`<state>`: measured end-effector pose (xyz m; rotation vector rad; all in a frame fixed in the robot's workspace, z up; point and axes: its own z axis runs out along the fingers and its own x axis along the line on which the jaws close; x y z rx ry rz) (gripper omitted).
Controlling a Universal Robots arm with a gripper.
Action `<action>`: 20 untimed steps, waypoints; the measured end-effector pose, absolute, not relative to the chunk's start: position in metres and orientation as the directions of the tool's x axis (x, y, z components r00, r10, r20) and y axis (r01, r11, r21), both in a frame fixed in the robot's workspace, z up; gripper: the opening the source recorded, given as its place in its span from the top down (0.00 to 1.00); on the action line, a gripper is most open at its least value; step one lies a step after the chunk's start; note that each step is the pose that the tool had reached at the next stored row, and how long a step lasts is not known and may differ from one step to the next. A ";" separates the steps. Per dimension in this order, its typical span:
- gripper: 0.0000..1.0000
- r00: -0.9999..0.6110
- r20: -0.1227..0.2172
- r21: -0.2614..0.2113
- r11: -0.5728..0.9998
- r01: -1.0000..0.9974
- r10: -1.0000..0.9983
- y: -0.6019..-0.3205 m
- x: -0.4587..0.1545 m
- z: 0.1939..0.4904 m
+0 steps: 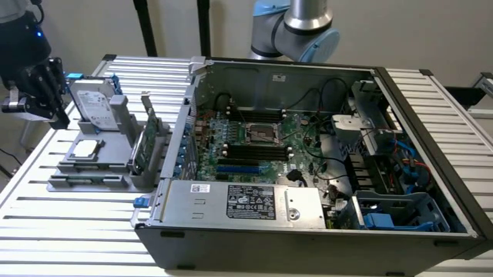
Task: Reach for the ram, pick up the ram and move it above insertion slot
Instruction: 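Pick up the ram and move it above insertion slot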
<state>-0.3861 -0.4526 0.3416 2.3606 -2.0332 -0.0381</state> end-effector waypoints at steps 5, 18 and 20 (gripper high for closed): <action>0.70 0.148 -0.002 0.036 -0.148 -0.988 -0.989 -0.453 -0.386 0.341; 0.64 0.148 -0.001 0.035 -0.148 -0.988 -0.989 -0.453 -0.396 0.318; 0.64 0.148 -0.001 0.034 -0.148 -0.988 -0.989 -0.453 -0.397 0.314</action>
